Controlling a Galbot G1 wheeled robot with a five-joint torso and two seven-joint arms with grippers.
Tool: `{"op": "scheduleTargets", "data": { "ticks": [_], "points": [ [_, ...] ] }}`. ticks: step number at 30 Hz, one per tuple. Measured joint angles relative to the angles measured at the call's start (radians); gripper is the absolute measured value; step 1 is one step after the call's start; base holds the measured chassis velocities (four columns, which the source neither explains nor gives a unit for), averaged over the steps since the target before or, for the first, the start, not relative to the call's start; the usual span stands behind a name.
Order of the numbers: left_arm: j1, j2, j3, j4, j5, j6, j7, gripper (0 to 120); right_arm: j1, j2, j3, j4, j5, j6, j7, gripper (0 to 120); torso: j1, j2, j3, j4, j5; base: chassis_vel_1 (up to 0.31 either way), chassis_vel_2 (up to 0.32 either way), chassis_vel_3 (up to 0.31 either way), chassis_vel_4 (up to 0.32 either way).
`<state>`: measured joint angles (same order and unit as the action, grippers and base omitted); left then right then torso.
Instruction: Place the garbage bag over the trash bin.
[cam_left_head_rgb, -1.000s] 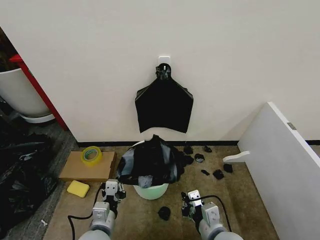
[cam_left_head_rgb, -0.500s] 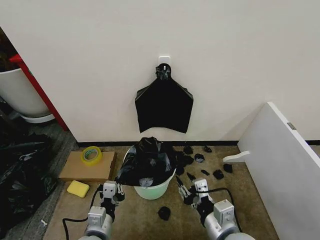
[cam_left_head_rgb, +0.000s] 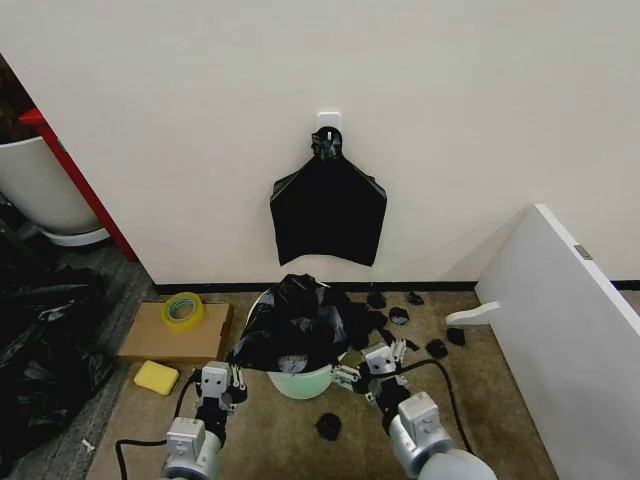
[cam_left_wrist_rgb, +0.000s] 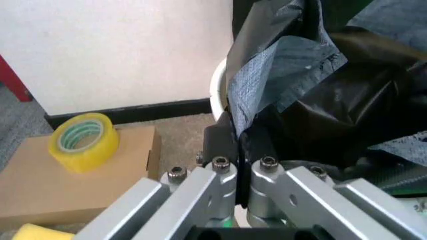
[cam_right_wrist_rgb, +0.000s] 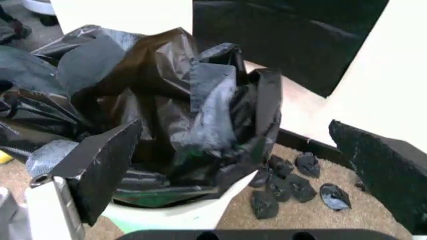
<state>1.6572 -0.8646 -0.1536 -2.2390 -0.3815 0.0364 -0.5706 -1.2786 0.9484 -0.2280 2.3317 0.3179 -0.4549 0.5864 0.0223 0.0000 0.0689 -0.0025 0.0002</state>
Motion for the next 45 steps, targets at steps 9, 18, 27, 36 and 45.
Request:
{"op": "scheduleTargets", "data": {
  "ticks": [9, 18, 27, 36, 45],
  "points": [
    [0.021, -0.004, -0.016, -0.009, 0.014, -0.005, 0.004, 0, 0.115, 0.067, -0.067, -0.017, 0.121, -0.197, 0.159, 86, 0.000, 0.000, 0.000, 0.0001, -0.0001, 0.000, 0.000, 0.000, 0.000],
    [0.031, -0.009, -0.021, -0.017, 0.023, -0.011, 0.004, 0, 0.086, 0.056, -0.066, 0.001, 0.178, -0.252, 0.224, 52, 0.000, 0.000, 0.000, 0.0000, 0.0000, 0.000, 0.000, 0.000, 0.000],
    [0.033, -0.011, -0.021, -0.017, 0.030, -0.021, 0.007, 0, 0.044, 0.035, -0.059, 0.021, 0.196, -0.249, 0.227, 22, 0.000, 0.000, 0.000, 0.0000, 0.0000, 0.000, 0.000, 0.000, 0.000],
    [0.043, 0.000, -0.045, -0.047, 0.034, -0.037, 0.004, 0, 0.019, 0.011, -0.056, 0.049, 0.248, -0.220, 0.209, 0, 0.000, 0.000, 0.000, 0.0000, 0.0001, 0.000, 0.000, 0.000, 0.000],
    [0.095, 0.020, -0.062, -0.021, 0.113, -0.049, -0.052, 0, -0.008, -0.029, -0.045, 0.071, 0.350, -0.240, 0.229, 0, 0.000, 0.000, 0.000, 0.0000, 0.0000, 0.000, 0.000, 0.000, 0.000]
  ]
}}
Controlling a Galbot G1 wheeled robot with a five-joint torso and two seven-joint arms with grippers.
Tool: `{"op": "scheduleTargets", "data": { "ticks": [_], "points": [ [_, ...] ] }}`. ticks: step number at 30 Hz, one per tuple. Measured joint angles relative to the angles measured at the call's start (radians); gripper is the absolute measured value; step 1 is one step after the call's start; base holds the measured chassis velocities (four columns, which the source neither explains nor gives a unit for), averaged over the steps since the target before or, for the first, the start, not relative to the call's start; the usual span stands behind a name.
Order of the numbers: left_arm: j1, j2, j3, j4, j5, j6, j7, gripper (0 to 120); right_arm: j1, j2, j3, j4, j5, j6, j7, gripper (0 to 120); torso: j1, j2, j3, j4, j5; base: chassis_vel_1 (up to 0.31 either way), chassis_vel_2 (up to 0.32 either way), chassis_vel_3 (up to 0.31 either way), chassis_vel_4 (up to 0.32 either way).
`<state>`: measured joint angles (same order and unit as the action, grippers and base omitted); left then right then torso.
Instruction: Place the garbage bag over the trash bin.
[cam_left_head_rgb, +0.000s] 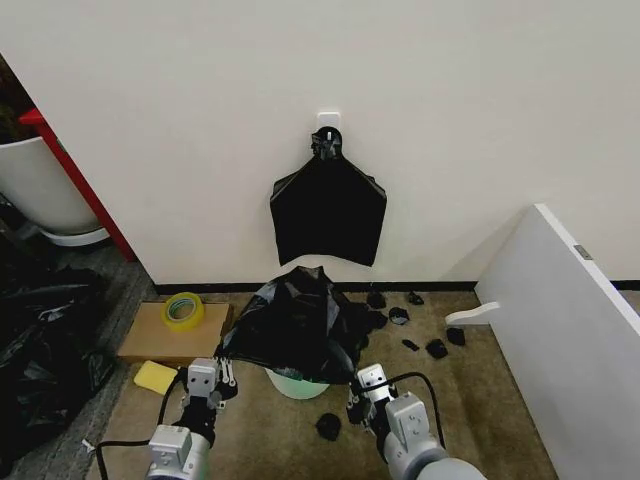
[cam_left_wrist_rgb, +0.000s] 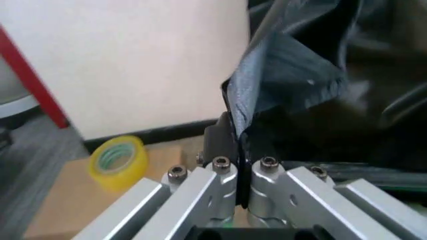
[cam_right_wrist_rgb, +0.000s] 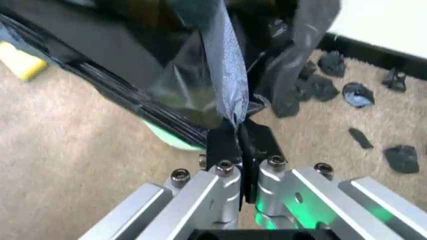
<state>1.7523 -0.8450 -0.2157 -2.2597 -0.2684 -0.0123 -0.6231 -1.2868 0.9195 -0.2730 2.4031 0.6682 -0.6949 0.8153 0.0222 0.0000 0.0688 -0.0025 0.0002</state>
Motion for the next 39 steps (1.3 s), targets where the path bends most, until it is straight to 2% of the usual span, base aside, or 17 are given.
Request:
{"op": "scheduleTargets", "data": {
  "ticks": [5, 12, 22, 34, 39],
  "points": [
    [-0.013, -0.013, 0.010, 0.068, 0.014, 0.004, -0.030, 0, 0.023, 0.031, -0.013, -0.093, -0.062, -0.002, -0.029, 0, 0.000, 0.000, 0.000, 0.0002, 0.0001, 0.000, 0.000, 0.000, 0.000],
    [-0.081, -0.046, 0.040, 0.161, 0.004, -0.003, -0.034, 0, 0.049, 0.077, -0.042, -0.250, -0.222, 0.025, -0.102, 0, 0.000, 0.000, 0.000, 0.0001, -0.0001, 0.000, 0.000, 0.000, 0.000],
    [-0.187, -0.096, 0.067, 0.254, -0.025, -0.004, -0.014, 0, 0.066, 0.114, -0.012, -0.399, -0.428, 0.135, -0.192, 0, 0.000, 0.000, 0.000, 0.0000, 0.0000, 0.000, 0.000, 0.000, 0.000],
    [-0.222, -0.098, 0.095, 0.278, -0.063, 0.016, -0.014, 0, 0.050, 0.123, 0.010, -0.445, -0.452, 0.216, -0.237, 0, 0.000, 0.000, 0.000, 0.0000, 0.0000, 0.000, 0.000, 0.000, 0.000],
    [-0.204, -0.089, 0.087, 0.250, -0.071, 0.015, -0.021, 0, 0.024, 0.094, 0.016, -0.381, -0.388, 0.223, -0.239, 0, 0.000, 0.000, 0.000, 0.0000, 0.0000, 0.000, 0.000, 0.000, 0.000]
  ]
}}
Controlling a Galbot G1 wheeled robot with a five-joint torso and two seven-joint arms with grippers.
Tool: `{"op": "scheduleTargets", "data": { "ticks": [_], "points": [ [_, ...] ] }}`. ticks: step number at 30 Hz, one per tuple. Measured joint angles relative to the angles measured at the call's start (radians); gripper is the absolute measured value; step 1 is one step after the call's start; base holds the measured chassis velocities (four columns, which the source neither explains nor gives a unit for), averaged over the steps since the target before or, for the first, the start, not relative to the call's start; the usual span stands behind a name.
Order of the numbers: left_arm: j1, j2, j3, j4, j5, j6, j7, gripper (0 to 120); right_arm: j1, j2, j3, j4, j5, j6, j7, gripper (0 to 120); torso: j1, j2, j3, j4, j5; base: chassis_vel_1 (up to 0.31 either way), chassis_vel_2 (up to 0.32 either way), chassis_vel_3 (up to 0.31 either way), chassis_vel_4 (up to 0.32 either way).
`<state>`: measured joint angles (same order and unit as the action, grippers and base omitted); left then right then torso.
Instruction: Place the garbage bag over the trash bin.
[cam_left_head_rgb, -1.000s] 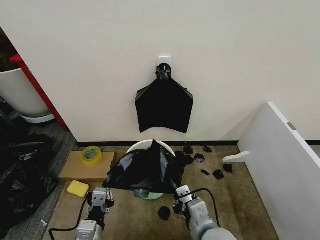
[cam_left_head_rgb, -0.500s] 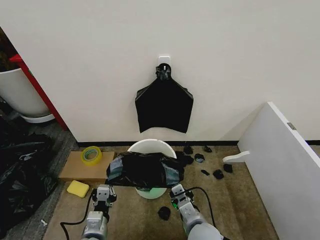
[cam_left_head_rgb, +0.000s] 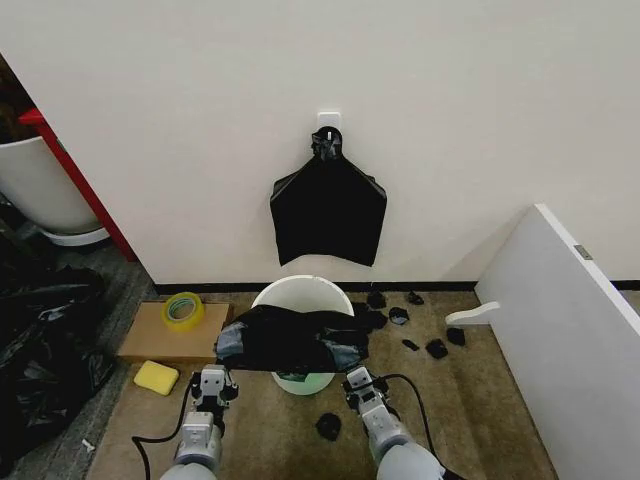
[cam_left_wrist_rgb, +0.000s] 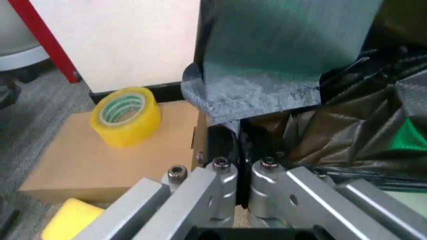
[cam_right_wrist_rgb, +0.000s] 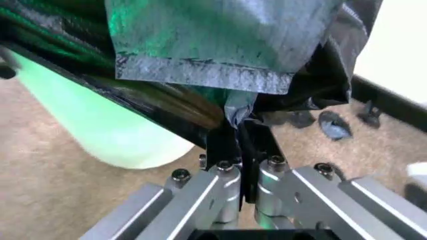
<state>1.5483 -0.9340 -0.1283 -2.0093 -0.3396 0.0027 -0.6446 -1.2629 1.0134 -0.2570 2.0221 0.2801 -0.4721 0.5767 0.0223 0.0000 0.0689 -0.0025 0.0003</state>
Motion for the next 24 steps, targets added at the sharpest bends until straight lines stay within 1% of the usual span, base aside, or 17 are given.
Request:
{"op": "scheduleTargets", "data": {
  "ticks": [1, 2, 5, 6, 8, 10, 12, 13, 14, 16, 17, 19, 20, 21, 24],
  "points": [
    [0.009, 0.004, -0.004, -0.009, 0.000, 0.001, -0.003, 0, -0.008, -0.010, 0.002, 0.022, 0.025, -0.010, 0.009, 0, 0.000, 0.000, 0.000, 0.0000, 0.0001, 0.000, 0.000, 0.000, 0.000],
    [0.024, 0.010, -0.011, -0.023, 0.000, 0.002, -0.009, 1, -0.021, -0.024, 0.005, 0.049, 0.055, -0.023, 0.020, 3, 0.000, 0.000, 0.000, 0.0001, 0.0000, 0.000, 0.000, 0.000, 0.000],
    [0.060, 0.026, -0.032, -0.070, 0.003, 0.014, -0.032, 15, -0.053, -0.062, 0.014, 0.129, 0.121, -0.061, 0.051, 15, 0.000, 0.000, 0.000, 0.0000, -0.0001, 0.000, 0.000, 0.000, 0.000],
    [0.060, 0.026, -0.032, -0.070, 0.003, 0.014, -0.032, 15, -0.053, -0.062, 0.014, 0.129, 0.121, -0.061, 0.051, 15, 0.000, 0.000, 0.000, 0.0000, -0.0001, 0.000, 0.000, 0.000, 0.000],
    [0.082, 0.034, -0.041, -0.101, 0.010, 0.028, -0.058, 23, -0.072, -0.082, 0.021, 0.182, 0.158, -0.091, 0.078, 25, 0.000, 0.000, 0.000, 0.0000, 0.0001, 0.000, 0.000, 0.000, 0.000],
    [0.098, 0.039, -0.047, -0.123, 0.015, 0.039, -0.073, 28, -0.085, -0.094, 0.027, 0.217, 0.185, -0.110, 0.099, 29, 0.000, 0.000, 0.000, 0.0000, 0.0000, 0.000, 0.000, 0.000, 0.000],
    [0.131, 0.049, -0.058, -0.158, 0.029, 0.055, -0.100, 39, -0.108, -0.114, 0.039, 0.274, 0.222, -0.133, 0.129, 41, 0.000, 0.000, 0.000, 0.0000, -0.0001, 0.000, 0.000, 0.000, 0.000],
    [0.154, 0.058, -0.062, -0.179, 0.041, 0.063, -0.114, 43, -0.125, -0.128, 0.048, 0.308, 0.239, -0.144, 0.144, 43, 0.000, 0.000, 0.000, 0.0000, 0.0000, 0.000, 0.000, 0.000, 0.000],
    [0.154, 0.058, -0.062, -0.179, 0.041, 0.063, -0.114, 43, -0.125, -0.128, 0.048, 0.308, 0.239, -0.144, 0.144, 43, 0.000, 0.000, 0.000, 0.0000, 0.0000, 0.000, 0.000, 0.000, 0.000],
    [0.179, 0.067, -0.067, -0.202, 0.052, 0.069, -0.128, 50, -0.141, -0.141, 0.059, 0.339, 0.249, -0.151, 0.155, 51, 0.000, 0.000, 0.000, 0.0001, 0.0000, 0.000, 0.000, 0.000, 0.000],
    [0.196, 0.072, -0.070, -0.217, 0.059, 0.069, -0.134, 56, -0.155, -0.151, 0.066, 0.361, 0.254, -0.154, 0.162, 57, 0.000, 0.000, 0.000, 0.0000, 0.0000, 0.000, 0.000, 0.000, 0.000],
    [0.221, 0.080, -0.073, -0.239, 0.080, 0.063, -0.139, 64, -0.174, -0.162, 0.077, 0.389, 0.258, -0.156, 0.169, 66, 0.000, 0.000, 0.000, 0.0000, 0.0000, 0.000, 0.000, 0.000, 0.000],
    [0.233, 0.082, -0.074, -0.245, 0.094, 0.054, -0.139, 68, -0.182, -0.166, 0.080, 0.401, 0.259, -0.157, 0.173, 69, 0.000, 0.000, 0.000, 0.0000, 0.0000, 0.000, 0.000, 0.000, 0.000],
    [0.233, 0.082, -0.074, -0.245, 0.094, 0.054, -0.139, 68, -0.182, -0.166, 0.080, 0.401, 0.259, -0.157, 0.173, 69, 0.000, 0.000, 0.000, 0.0000, 0.0000, 0.000, 0.000, 0.000, 0.000],
    [0.268, 0.087, -0.077, -0.254, 0.147, 0.023, -0.139, 82, -0.203, -0.174, 0.090, 0.430, 0.260, -0.159, 0.181, 82, 0.000, 0.000, 0.000, 0.0000, 0.0000, 0.000, 0.000, 0.000, 0.000]
  ]
}}
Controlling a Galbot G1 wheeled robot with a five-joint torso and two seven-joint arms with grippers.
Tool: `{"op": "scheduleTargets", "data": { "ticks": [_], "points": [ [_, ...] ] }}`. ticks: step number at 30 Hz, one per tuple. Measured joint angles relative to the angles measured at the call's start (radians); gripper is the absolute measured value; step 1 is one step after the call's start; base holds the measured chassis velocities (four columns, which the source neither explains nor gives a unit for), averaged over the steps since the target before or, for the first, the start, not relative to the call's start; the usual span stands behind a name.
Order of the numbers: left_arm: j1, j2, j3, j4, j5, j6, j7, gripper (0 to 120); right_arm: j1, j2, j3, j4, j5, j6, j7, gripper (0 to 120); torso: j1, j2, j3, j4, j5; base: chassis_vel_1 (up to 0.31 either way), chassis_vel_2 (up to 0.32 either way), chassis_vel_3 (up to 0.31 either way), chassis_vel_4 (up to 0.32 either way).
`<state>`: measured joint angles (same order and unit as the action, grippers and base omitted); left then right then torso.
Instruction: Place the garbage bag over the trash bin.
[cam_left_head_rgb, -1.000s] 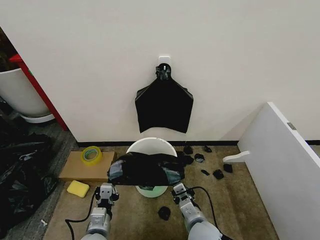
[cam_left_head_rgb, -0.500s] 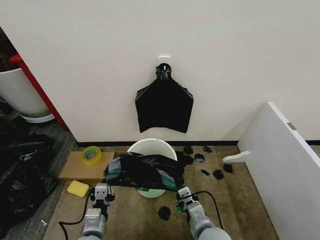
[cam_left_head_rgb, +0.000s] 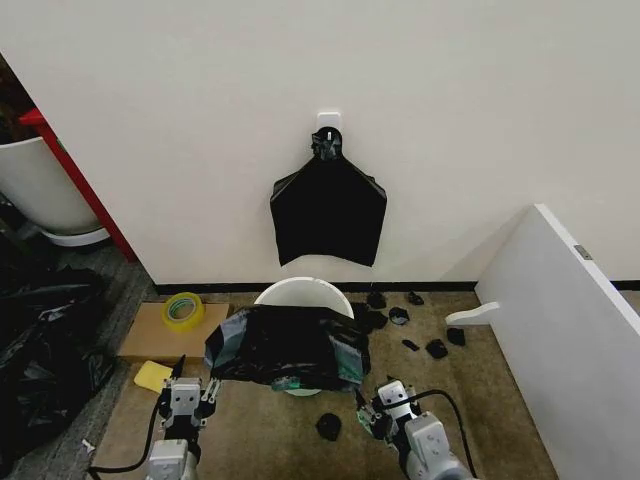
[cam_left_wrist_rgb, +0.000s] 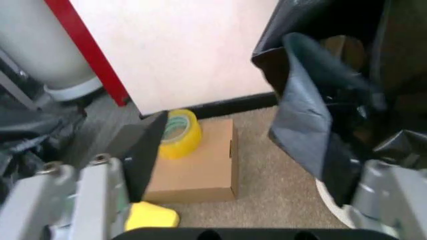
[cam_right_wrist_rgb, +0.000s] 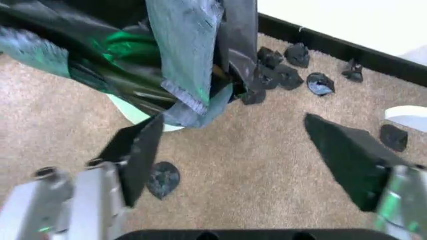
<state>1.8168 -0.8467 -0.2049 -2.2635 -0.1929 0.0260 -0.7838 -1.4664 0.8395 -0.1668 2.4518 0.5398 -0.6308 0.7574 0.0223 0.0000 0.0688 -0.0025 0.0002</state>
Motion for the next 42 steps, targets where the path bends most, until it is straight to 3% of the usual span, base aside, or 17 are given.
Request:
{"op": "scheduleTargets", "data": {
  "ticks": [3, 6, 12, 15, 18, 21, 28, 30, 31, 35, 36, 42],
  "points": [
    [0.033, 0.002, -0.004, -0.001, 0.049, -0.040, 0.000, 93, -0.015, -0.004, 0.015, 0.024, -0.002, 0.001, 0.003, 95, 0.000, 0.000, 0.000, 0.0000, 0.0000, 0.000, 0.000, 0.000, 0.000],
    [0.046, 0.002, -0.007, 0.009, 0.067, -0.072, 0.005, 99, -0.018, -0.002, 0.026, 0.034, -0.005, 0.013, 0.001, 99, 0.000, 0.000, 0.000, 0.0000, 0.0001, 0.000, 0.000, 0.000, 0.000],
    [0.044, 0.007, -0.018, 0.066, 0.019, -0.164, 0.100, 100, 0.000, 0.018, 0.030, 0.035, -0.008, 0.028, -0.007, 100, 0.000, 0.000, 0.000, 0.0002, 0.0000, 0.000, 0.000, 0.000, 0.000],
    [-0.007, 0.017, -0.026, 0.166, -0.073, -0.256, 0.270, 100, 0.011, 0.035, 0.016, 0.018, -0.014, 0.032, -0.013, 100, 0.000, 0.000, 0.000, 0.0000, 0.0000, 0.000, 0.000, 0.000, 0.000],
    [-0.050, 0.020, -0.028, 0.225, -0.116, -0.304, 0.347, 100, 0.016, 0.042, 0.009, 0.010, -0.016, 0.035, -0.017, 100, 0.000, 0.000, 0.000, 0.0002, -0.0002, 0.000, 0.000, 0.000, 0.000],
    [-0.158, 0.023, -0.034, 0.361, -0.195, -0.433, 0.546, 100, 0.032, 0.054, 0.000, -0.008, -0.019, 0.043, -0.026, 100, 0.000, 0.000, 0.000, -0.0002, -0.0003, 0.000, 0.000, 0.000, 0.000],
    [-0.263, 0.034, -0.073, 0.519, -0.272, -0.539, 0.824, 100, 0.049, 0.062, -0.002, -0.030, -0.018, 0.048, -0.031, 100, 0.000, 0.000, 0.000, 0.0001, -0.0002, 0.000, 0.000, 0.000, 0.000],
    [-0.291, 0.035, -0.103, 0.571, -0.307, -0.587, 0.969, 100, 0.057, 0.068, -0.004, -0.039, -0.017, 0.048, -0.034, 100, 0.000, 0.000, 0.000, -0.0001, 0.0000, 0.000, 0.000, 0.000, 0.000],
    [-0.325, 0.034, -0.126, 0.626, -0.329, -0.629, 1.130, 100, 0.068, 0.076, -0.011, -0.054, -0.017, 0.050, -0.037, 100, 0.000, 0.000, 0.000, 0.0000, -0.0002, 0.000, 0.000, 0.000, 0.000],
    [-0.396, 0.028, -0.157, 0.731, -0.366, -0.690, 1.394, 100, 0.079, 0.090, -0.027, -0.075, -0.017, 0.051, -0.040, 100, 0.000, 0.000, 0.000, -0.0001, -0.0002, 0.000, 0.000, 0.000, 0.000],
    [-0.396, 0.028, -0.157, 0.731, -0.366, -0.690, 1.394, 100, 0.079, 0.090, -0.027, -0.075, -0.017, 0.051, -0.040, 100, 0.000, 0.000, 0.000, -0.0001, -0.0002, 0.000, 0.000, 0.000, 0.000],
    [-0.471, 0.015, -0.176, 0.872, -0.414, -0.731, 1.643, 100, 0.082, 0.094, -0.037, -0.085, -0.017, 0.051, -0.040, 100, 0.000, 0.000, 0.000, -0.0001, -0.0001, 0.000, 0.000, 0.000, 0.000]
  ]
}}
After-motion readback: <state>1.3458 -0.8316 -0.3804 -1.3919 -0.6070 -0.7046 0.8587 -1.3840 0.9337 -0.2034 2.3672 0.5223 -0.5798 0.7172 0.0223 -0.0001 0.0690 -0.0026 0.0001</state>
